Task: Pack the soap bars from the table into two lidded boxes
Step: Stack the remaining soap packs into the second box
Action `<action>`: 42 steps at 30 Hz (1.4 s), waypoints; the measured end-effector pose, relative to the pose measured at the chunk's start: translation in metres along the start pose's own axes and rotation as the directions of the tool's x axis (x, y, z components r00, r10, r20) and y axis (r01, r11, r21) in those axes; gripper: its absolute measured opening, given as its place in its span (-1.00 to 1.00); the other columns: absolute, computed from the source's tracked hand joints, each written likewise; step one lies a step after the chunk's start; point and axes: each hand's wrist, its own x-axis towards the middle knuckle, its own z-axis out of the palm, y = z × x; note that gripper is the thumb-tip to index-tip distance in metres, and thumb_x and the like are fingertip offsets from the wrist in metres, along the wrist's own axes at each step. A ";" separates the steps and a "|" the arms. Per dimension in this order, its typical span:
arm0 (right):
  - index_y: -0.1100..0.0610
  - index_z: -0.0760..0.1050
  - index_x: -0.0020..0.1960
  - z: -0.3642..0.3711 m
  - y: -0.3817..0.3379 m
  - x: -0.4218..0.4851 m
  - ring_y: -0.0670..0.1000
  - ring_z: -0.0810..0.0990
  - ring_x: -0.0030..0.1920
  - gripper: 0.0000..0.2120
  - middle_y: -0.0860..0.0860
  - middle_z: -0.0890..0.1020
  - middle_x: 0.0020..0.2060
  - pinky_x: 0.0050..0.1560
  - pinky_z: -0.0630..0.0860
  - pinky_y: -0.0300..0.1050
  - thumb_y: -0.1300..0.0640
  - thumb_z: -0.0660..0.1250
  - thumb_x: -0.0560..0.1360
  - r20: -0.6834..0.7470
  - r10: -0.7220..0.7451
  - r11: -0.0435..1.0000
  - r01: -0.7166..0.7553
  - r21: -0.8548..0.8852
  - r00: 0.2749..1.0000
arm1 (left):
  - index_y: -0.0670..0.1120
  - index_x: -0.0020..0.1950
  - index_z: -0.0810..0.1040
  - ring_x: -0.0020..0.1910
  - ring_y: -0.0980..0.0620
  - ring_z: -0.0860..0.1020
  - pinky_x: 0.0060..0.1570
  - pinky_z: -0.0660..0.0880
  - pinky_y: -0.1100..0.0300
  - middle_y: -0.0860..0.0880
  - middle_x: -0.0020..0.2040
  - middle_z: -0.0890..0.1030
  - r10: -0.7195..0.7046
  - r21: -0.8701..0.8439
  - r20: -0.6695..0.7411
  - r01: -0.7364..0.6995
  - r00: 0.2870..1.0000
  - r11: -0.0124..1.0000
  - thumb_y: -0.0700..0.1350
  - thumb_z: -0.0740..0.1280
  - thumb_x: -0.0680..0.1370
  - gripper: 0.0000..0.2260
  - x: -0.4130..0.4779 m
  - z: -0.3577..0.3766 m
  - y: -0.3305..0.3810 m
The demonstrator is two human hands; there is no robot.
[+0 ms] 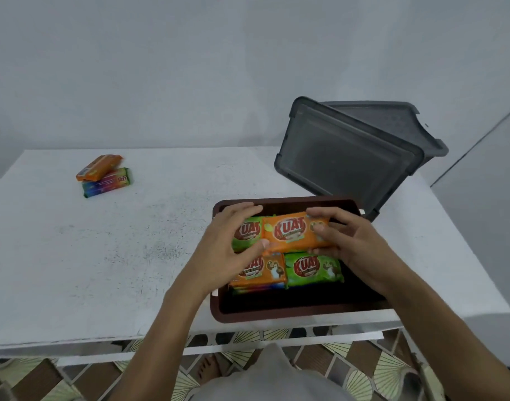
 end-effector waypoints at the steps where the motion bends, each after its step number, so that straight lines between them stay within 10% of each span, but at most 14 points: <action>1: 0.06 0.59 0.19 -0.009 -0.001 -0.004 0.08 0.66 0.11 -0.75 0.05 0.67 0.08 -0.01 0.65 0.01 0.16 0.34 0.52 0.003 -0.001 0.998 0.001 -0.064 1.000 | 0.18 0.40 0.38 0.38 0.21 0.29 0.33 0.39 -0.03 0.19 0.41 0.32 0.016 0.084 -0.032 -0.013 0.999 0.996 0.20 0.29 0.49 -0.52 0.000 0.000 -0.006; 13: 0.02 0.55 0.14 -0.031 0.029 -0.011 0.04 0.68 0.03 -0.79 0.03 0.66 0.08 -0.02 0.66 -0.03 0.22 0.36 0.53 -0.051 0.131 0.905 -0.140 -0.401 0.990 | 0.05 0.30 0.52 0.42 0.07 0.24 0.38 0.28 -0.08 0.02 0.42 0.36 -0.034 0.230 -0.155 0.070 0.987 0.971 0.08 0.23 0.51 -0.62 -0.004 0.007 -0.037; 20: -0.02 0.46 0.29 -0.018 0.044 -0.001 0.04 0.57 0.11 -0.73 0.03 0.56 0.18 0.00 0.48 -0.26 0.12 0.25 0.61 -0.077 -0.012 0.470 -0.062 -0.880 0.997 | -0.01 0.28 0.54 0.45 0.03 0.23 0.39 0.28 -0.08 0.00 0.40 0.40 -0.033 0.223 -0.146 0.065 0.989 0.973 0.01 0.28 0.56 -0.69 -0.006 0.008 -0.042; 33: 0.00 0.51 0.24 0.034 0.007 0.027 -0.06 0.53 0.12 -0.74 -0.05 0.54 0.16 0.13 0.50 -0.18 -0.02 0.26 0.58 -0.026 -0.298 0.371 0.090 -0.924 0.954 | 0.11 0.24 0.55 0.35 0.38 0.27 0.15 0.25 0.59 0.23 0.39 0.33 -0.007 0.011 -0.165 0.009 0.986 1.000 -0.02 0.32 0.56 -0.75 -0.021 -0.009 -0.052; 42: 0.02 0.50 0.26 0.163 -0.012 0.140 0.04 0.53 0.12 -0.73 0.02 0.55 0.16 0.09 0.49 -0.11 0.03 0.22 0.60 0.270 -0.368 0.316 0.393 -0.864 0.890 | 0.04 0.22 0.56 0.15 0.13 0.52 0.16 0.44 0.21 0.11 0.19 0.56 -0.203 0.133 -0.316 0.255 0.927 0.958 -0.06 0.32 0.58 -0.78 -0.026 -0.116 -0.158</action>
